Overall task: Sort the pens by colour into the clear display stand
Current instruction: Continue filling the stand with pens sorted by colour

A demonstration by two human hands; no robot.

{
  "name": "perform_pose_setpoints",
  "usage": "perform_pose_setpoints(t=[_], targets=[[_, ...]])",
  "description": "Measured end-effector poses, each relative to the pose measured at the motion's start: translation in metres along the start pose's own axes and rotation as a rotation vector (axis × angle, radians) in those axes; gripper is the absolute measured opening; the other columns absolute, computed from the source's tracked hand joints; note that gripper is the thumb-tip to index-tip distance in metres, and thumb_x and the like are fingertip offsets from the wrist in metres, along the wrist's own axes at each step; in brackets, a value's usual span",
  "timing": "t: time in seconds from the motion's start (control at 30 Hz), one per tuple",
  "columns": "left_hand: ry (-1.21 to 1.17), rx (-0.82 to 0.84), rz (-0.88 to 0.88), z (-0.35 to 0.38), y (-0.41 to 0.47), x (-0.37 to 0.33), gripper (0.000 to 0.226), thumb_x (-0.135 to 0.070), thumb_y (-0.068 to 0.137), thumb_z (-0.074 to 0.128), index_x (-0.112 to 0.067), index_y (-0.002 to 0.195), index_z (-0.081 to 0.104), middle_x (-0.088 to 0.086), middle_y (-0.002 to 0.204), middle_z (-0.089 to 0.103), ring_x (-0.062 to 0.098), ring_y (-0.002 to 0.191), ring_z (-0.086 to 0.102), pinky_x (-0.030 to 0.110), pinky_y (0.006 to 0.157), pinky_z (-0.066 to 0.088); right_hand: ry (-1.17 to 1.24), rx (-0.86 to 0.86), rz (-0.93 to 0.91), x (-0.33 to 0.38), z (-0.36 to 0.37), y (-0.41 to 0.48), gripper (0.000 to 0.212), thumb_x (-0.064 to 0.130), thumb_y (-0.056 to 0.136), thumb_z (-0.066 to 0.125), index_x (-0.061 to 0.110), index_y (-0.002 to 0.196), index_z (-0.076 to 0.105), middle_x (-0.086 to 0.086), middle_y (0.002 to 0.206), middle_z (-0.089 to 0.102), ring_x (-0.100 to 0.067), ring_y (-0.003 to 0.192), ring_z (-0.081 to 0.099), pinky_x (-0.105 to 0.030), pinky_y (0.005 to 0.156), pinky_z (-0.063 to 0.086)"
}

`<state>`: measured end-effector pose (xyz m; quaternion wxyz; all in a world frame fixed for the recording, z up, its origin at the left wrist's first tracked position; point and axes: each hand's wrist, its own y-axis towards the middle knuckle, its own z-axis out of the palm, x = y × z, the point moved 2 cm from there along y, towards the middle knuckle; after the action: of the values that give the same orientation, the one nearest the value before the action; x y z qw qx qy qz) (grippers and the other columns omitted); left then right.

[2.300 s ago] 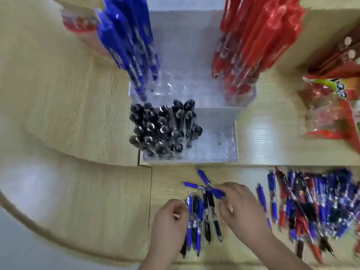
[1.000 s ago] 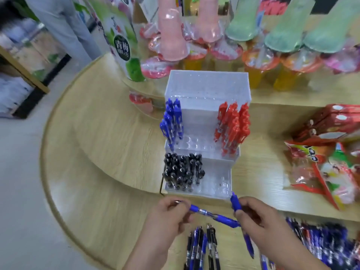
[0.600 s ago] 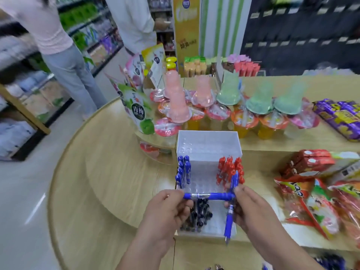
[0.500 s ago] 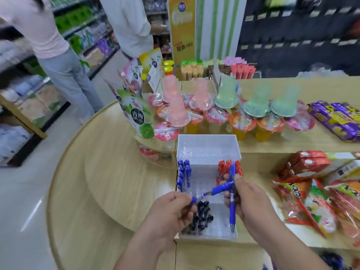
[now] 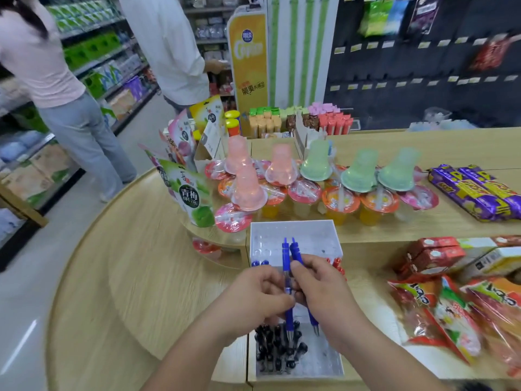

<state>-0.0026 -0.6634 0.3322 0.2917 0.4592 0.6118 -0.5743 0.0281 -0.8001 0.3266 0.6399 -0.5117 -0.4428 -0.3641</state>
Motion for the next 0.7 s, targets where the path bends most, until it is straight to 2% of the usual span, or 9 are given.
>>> perform_pose_setpoints(t=[0.07,0.17,0.23,0.3,0.43,0.57,0.7], targets=[[0.031,-0.007,-0.006,-0.001,0.002,-0.002,0.021,-0.01,0.081,0.075,-0.011,0.089,0.056,0.007,0.07,0.068,0.026,0.071,0.069,0.039,0.069,0.056,-0.04,0.057,-0.012,0.006,0.001,0.0,0.013,0.018,0.098,0.055,0.015,0.103,0.067,0.005,0.07,0.07,-0.008,0.066,0.065,-0.027,0.066,0.055],[0.066,-0.007,-0.029,-0.001,0.004,-0.007,0.023,-0.004,0.081,0.073,-0.008,0.091,0.053,0.016,0.075,0.073,0.016,0.061,0.069,0.028,0.059,0.051,-0.064,0.094,0.021,0.007,0.002,0.003,0.013,0.017,0.096,0.058,0.016,0.102,0.069,-0.001,0.077,0.071,-0.011,0.067,0.066,-0.026,0.063,0.055],[0.077,-0.003,-0.034,-0.002,0.005,-0.008,0.02,-0.005,0.083,0.071,-0.007,0.092,0.053,0.018,0.078,0.073,0.012,0.058,0.067,0.025,0.058,0.05,-0.057,0.108,0.043,0.006,0.003,0.005,0.012,0.015,0.095,0.06,0.012,0.101,0.069,-0.005,0.079,0.07,-0.014,0.067,0.065,-0.032,0.064,0.057],[0.061,-0.001,-0.031,-0.003,0.004,-0.009,0.016,-0.01,0.087,0.068,-0.006,0.094,0.054,0.012,0.077,0.073,0.015,0.063,0.069,0.027,0.061,0.052,-0.029,0.118,0.048,0.006,0.005,0.007,0.012,0.013,0.095,0.06,0.007,0.101,0.068,-0.007,0.077,0.07,-0.014,0.063,0.065,-0.032,0.063,0.058],[-0.02,-0.089,-0.017,-0.008,0.005,-0.014,0.018,-0.025,0.096,0.059,-0.007,0.099,0.057,0.007,0.077,0.069,0.023,0.072,0.071,0.04,0.074,0.058,0.017,0.139,0.065,0.005,0.003,0.008,0.015,0.011,0.096,0.058,0.0,0.104,0.066,0.003,0.061,0.063,-0.003,0.047,0.055,-0.016,0.049,0.046],[-0.143,-0.173,0.005,-0.013,0.013,-0.02,0.019,-0.026,0.094,0.062,-0.007,0.094,0.067,0.006,0.078,0.066,0.015,0.066,0.065,0.03,0.064,0.056,-0.009,0.155,0.074,0.001,0.0,0.009,0.014,0.016,0.096,0.06,0.008,0.101,0.069,0.004,0.066,0.062,-0.003,0.049,0.05,-0.016,0.052,0.043],[-0.239,-0.216,-0.032,-0.011,0.02,-0.019,0.02,-0.023,0.094,0.064,-0.006,0.085,0.069,-0.005,0.057,0.061,0.008,0.053,0.058,0.026,0.061,0.052,0.009,0.162,0.084,-0.004,-0.003,0.009,0.012,0.015,0.095,0.061,0.01,0.1,0.07,0.002,0.062,0.051,-0.011,0.054,0.041,-0.022,0.054,0.039]])
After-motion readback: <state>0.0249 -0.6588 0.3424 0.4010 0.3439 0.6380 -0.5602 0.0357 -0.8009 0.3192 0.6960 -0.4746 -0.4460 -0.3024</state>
